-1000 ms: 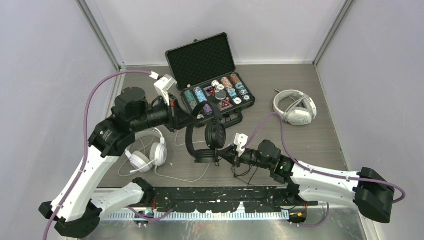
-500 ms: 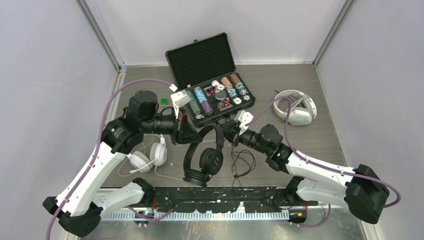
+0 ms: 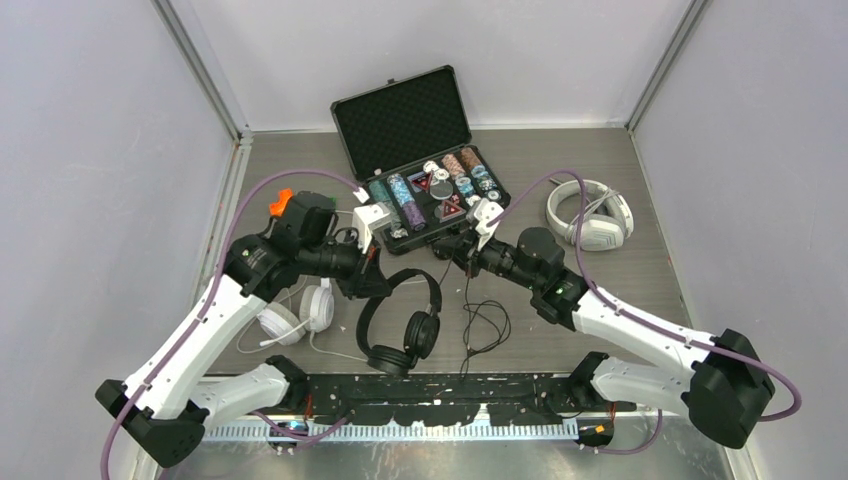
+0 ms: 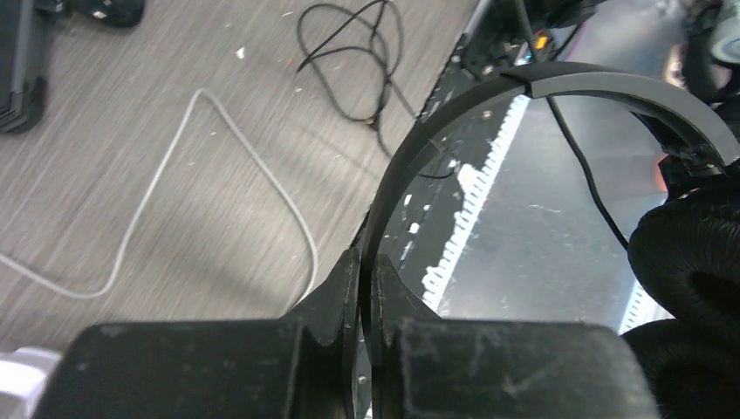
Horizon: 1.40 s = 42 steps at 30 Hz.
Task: Wrap the headphones
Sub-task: Wrap the headphones cable around the headphones.
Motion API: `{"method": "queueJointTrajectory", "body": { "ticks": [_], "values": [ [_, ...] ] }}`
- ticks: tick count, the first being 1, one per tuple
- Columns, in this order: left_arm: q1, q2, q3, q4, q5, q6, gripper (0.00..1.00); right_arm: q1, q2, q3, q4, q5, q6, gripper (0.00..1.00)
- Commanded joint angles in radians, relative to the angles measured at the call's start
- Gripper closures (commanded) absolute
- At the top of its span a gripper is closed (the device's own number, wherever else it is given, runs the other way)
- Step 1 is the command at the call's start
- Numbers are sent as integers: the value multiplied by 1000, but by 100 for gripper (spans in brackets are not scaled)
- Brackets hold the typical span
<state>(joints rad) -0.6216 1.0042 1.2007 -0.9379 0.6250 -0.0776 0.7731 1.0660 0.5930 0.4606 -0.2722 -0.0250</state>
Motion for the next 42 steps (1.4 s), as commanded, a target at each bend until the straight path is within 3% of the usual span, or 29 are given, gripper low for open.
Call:
{"method": "queueJointTrajectory", "body": {
  "ticks": [1,9,15,23,35,42],
  "values": [
    [-2,-3,0,-16,-118,72,100,-13,-36,106,-166,-20,-31,100],
    [-1,16,-4,-14,-109,135,100,-42,-54,123,-194,20,-12,100],
    [-1,67,21,-59,-348,134,100,-46,-50,236,-402,-26,24,100],
    [-5,131,41,-44,-575,99,100,-47,47,444,-699,-106,216,100],
    [-41,202,65,-21,-782,6,100,-38,203,604,-723,-217,538,100],
    [-41,255,100,-16,-880,-98,100,-23,236,645,-814,-181,655,100]
  ]
}}
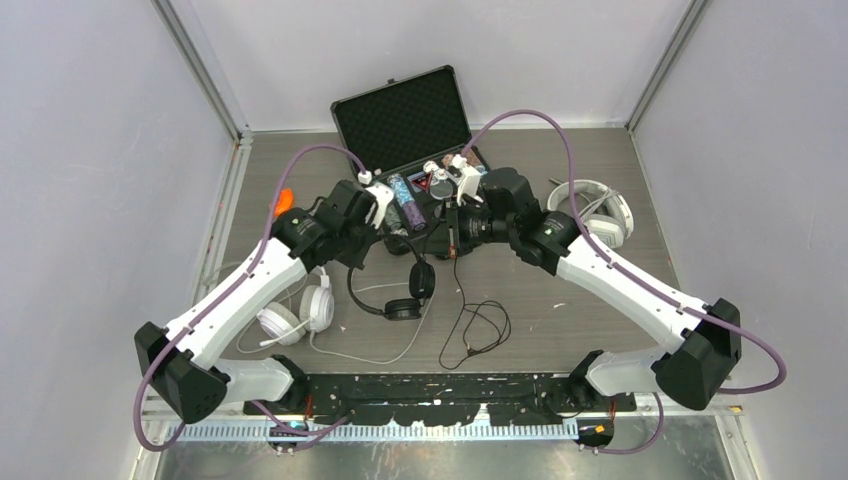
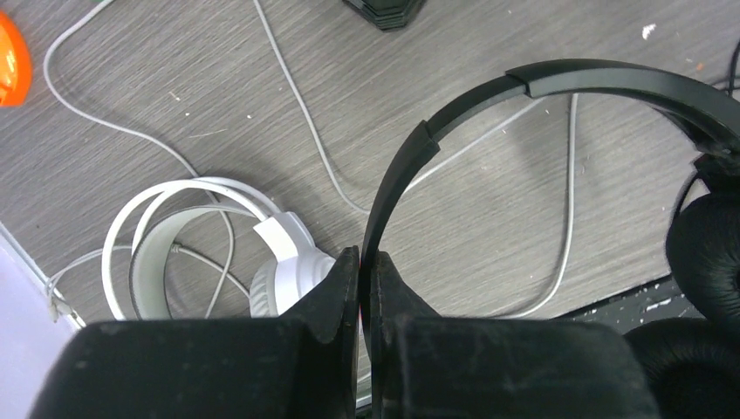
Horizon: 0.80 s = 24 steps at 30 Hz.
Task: Wrap the headphones
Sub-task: Wrap the headphones cable around the headphones.
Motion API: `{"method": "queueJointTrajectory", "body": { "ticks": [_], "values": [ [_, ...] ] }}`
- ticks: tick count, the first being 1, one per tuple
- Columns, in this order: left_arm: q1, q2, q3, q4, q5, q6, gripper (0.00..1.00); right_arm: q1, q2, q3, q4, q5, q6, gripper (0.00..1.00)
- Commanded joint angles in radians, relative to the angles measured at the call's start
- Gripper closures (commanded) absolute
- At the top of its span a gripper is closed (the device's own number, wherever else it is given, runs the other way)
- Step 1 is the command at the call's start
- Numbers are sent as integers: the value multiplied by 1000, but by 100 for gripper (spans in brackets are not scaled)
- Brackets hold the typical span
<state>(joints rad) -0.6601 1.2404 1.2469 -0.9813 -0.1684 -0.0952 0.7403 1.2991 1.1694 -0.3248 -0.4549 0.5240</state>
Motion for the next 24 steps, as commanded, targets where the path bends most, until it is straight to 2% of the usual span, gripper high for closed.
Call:
{"method": "queueJointTrajectory", "body": {
  "ticks": [1,6,11,18,22,24],
  "values": [
    [-3,29,58,28,-105,-91,100,9,8,76,-48,10,114,100],
    [-5,61,73,31,-189,-95,100,12,35,139,-202,101,99,100],
    [-7,62,60,81,-193,-87,100,12,81,231,-298,162,88,100],
    [-8,47,44,105,-133,-21,100,-12,194,442,-584,329,-44,100],
    [-7,-4,-15,154,-95,27,100,-41,251,526,-674,266,-78,100],
    [-8,-20,-27,161,-89,37,100,-43,271,552,-682,175,-82,100]
  ]
}}
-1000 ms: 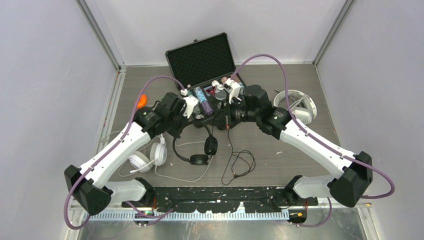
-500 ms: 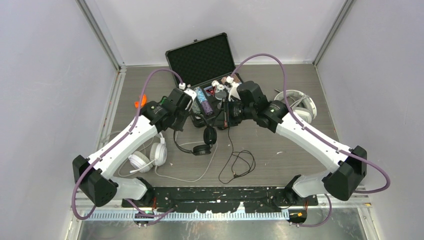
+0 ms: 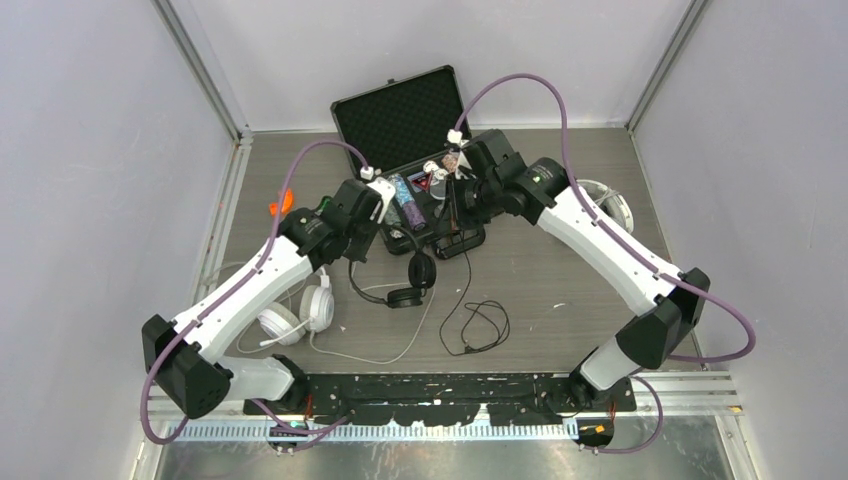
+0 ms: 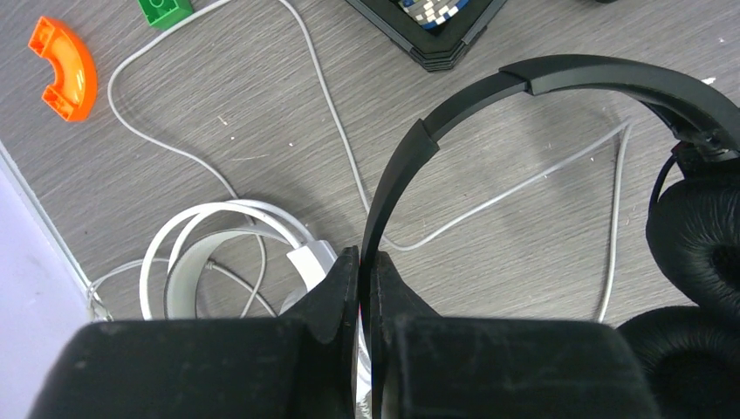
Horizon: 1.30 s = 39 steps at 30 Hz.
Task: Wrap the headphones
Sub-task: Wrap the headphones cable around the headphones.
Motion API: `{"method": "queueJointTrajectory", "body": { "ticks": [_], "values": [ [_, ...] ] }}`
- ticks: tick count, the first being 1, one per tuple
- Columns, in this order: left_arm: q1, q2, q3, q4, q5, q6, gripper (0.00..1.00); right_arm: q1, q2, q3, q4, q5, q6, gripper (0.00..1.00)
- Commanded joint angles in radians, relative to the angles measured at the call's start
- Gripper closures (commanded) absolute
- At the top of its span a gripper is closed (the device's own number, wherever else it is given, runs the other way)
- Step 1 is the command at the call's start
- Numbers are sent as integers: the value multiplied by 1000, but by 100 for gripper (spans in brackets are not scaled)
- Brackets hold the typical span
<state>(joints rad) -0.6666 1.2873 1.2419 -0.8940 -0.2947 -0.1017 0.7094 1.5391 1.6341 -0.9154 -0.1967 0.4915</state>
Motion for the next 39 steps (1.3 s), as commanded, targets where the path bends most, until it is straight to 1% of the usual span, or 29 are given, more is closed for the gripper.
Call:
{"method": "queueJointTrajectory", "body": {
  "ticks": [1,2,3,6,10,15,19,27,35,39],
  "values": [
    [-1,-70,-23,71,38,46,100,-12,38,87,-81,-138,-43,100],
    [-1,-71,-23,68,38,46,100,-13,40,83,-65,-205,-32,100],
    [-1,-71,-22,64,38,44,100,-12,42,78,-50,-238,-16,100],
    [-1,-65,-19,58,31,30,100,-12,29,54,9,-306,31,100],
    [-1,-39,-6,50,22,-8,100,-11,7,4,134,-392,122,100],
    [-2,2,18,45,17,-65,100,-3,-2,-10,203,-398,196,100],
    [-1,22,34,57,18,-130,100,17,-20,-75,313,-402,269,100],
    [18,37,20,183,49,-284,100,79,-69,-194,478,-297,344,100],
    [35,53,47,275,0,-412,100,166,-107,-223,437,-100,265,94],
    [59,31,41,335,23,-461,100,205,-137,-251,436,-10,199,89]
  ]
}}
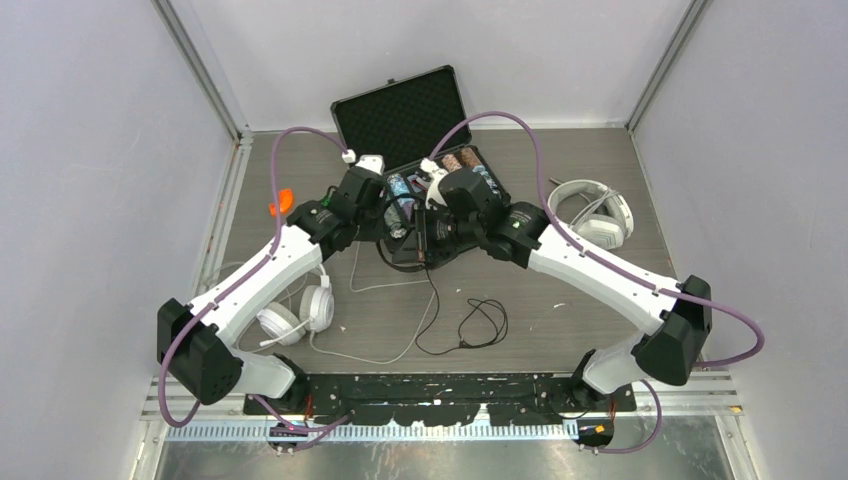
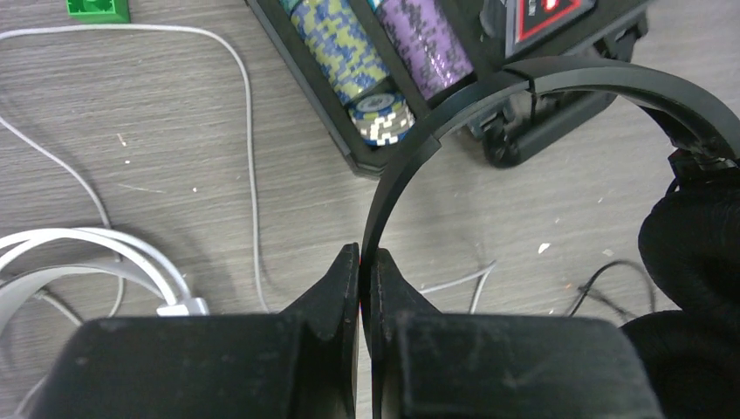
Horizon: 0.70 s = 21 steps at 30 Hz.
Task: Wrap the headphones
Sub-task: Wrap the headphones cable around the headphones.
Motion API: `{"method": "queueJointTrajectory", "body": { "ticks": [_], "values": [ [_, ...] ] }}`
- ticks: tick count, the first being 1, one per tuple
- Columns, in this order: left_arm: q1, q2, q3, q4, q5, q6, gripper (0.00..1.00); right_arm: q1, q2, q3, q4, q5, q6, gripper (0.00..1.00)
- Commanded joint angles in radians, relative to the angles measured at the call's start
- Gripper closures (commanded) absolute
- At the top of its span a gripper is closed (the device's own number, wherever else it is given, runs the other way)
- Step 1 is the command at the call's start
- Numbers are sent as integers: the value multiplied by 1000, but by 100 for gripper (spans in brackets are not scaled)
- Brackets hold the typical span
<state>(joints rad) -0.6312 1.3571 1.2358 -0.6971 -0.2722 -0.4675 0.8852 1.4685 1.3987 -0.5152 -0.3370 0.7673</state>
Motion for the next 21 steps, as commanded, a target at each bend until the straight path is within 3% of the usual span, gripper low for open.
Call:
{"method": "queueJointTrajectory", "body": {
  "ticks": [1,8,21],
  "values": [
    [30,-44,49,148,6,-107,100,38,-75,-20,33,155,-103,88],
    [40,-86,66,182,39,-172,100,58,-180,-179,165,254,-330,85],
    [42,-145,46,248,82,-262,100,117,-334,-444,464,379,-529,82]
  ]
}}
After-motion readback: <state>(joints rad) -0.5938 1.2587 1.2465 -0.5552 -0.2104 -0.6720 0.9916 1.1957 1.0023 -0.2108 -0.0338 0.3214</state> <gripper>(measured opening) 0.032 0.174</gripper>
